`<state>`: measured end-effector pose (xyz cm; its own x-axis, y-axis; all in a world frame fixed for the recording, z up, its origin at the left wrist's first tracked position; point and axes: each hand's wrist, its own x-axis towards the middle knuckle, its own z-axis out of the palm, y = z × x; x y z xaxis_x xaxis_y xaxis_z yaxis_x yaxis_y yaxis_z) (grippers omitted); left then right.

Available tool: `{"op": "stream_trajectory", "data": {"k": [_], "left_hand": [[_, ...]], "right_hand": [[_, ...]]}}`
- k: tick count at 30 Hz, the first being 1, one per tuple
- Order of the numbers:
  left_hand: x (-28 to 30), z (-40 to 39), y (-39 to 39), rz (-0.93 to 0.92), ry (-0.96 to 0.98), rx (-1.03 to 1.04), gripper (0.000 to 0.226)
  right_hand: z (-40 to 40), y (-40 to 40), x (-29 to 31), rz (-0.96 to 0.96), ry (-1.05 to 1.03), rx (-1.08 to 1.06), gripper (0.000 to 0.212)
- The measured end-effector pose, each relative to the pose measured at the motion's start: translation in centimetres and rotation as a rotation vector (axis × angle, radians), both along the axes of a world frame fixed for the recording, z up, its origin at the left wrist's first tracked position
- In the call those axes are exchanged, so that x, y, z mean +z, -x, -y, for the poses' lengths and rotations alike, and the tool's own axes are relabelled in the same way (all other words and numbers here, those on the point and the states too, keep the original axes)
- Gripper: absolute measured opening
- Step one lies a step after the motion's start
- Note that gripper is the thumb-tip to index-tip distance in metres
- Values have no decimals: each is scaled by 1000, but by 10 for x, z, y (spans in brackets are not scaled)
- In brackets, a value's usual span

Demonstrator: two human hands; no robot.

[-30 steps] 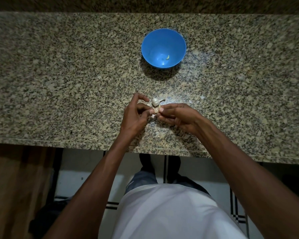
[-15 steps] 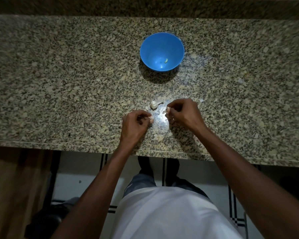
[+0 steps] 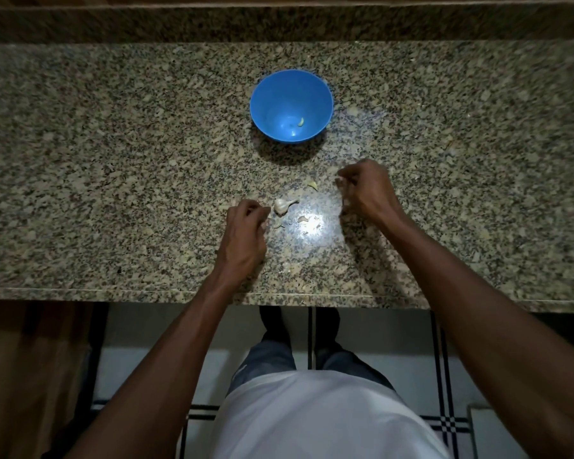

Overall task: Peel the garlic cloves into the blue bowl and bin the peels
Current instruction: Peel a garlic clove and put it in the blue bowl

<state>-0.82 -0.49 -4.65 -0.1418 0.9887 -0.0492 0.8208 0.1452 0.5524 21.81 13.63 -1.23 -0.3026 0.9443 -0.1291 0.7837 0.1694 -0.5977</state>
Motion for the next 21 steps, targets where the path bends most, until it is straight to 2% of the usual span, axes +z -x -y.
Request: {"op": "stream_trajectory", "data": {"k": [4,6,8,11,14,16,19,21], "left_hand": [[-1,16,-11,-29,-14,-66,43],[1,20,-19,-5,-2,-97,44],[4,24,-26,63,5,-108,40],[9,29,-32,163,-57,11,29],[9,19,-32,176,-105,209,15],[7,3,-28,197,-92,236,30],[4,-23,-21,170,18,155,53],[2,-33,-19,105,55,84,45]], "right_hand": [[3,-20,-6,193,-18,143,22],[19,-10,-8,128,0,151,19],[47,-1,-12,106,-72,211,22],[81,7,-19,83,8,297,19],[83,5,-21,26,28,210,21],[75,2,-17,-21,27,135,20],[65,3,-13,-8,27,117,16],[63,5,-12,-6,27,128,13]]}}
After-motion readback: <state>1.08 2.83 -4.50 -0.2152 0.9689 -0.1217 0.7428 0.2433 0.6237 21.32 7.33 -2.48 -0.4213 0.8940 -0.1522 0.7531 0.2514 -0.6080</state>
